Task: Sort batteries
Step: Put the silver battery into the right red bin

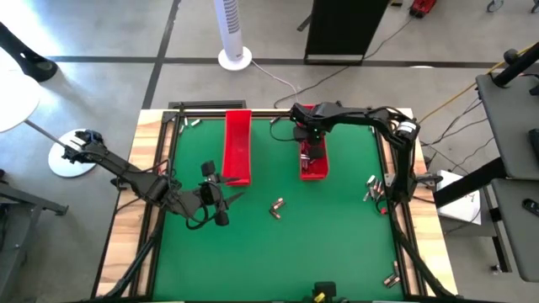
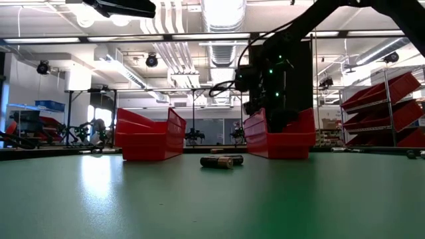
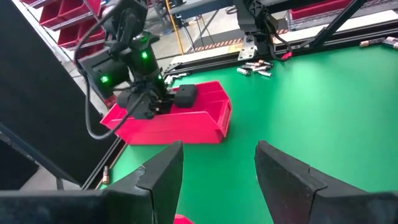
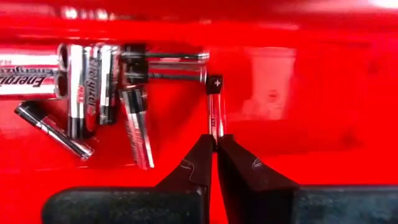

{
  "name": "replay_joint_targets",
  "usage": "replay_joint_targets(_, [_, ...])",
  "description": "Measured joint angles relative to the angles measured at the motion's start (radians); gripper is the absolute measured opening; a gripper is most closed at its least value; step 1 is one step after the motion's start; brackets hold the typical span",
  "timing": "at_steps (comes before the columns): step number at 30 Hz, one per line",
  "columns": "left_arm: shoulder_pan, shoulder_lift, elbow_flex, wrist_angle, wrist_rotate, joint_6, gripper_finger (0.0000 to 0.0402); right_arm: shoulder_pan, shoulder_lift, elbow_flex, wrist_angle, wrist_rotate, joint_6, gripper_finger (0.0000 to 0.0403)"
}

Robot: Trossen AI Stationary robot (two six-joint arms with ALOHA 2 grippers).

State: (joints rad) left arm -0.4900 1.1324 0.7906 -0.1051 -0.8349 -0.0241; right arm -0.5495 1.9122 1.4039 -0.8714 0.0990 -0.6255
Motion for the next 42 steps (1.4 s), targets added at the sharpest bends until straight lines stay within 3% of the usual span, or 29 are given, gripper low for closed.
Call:
replay_joint_targets(26, [0.001,0.000,0.000,0.001,0.000,0.003,0.0180,0.002,0.025,-0.013,0.039,-0.002,0.024,0.0016])
replay_joint_targets(36, [0.001,0.000,0.000,0.001,0.000,0.003,0.0180,0.003,0.018,-0.014,0.031,0.007,0.034,0.0079])
replay_joint_targets(42, [0.001,0.000,0.000,0.004,0.000,0.009,0.0180,0.019,-0.054,0.009,-0.044,0.043,0.056,0.0111])
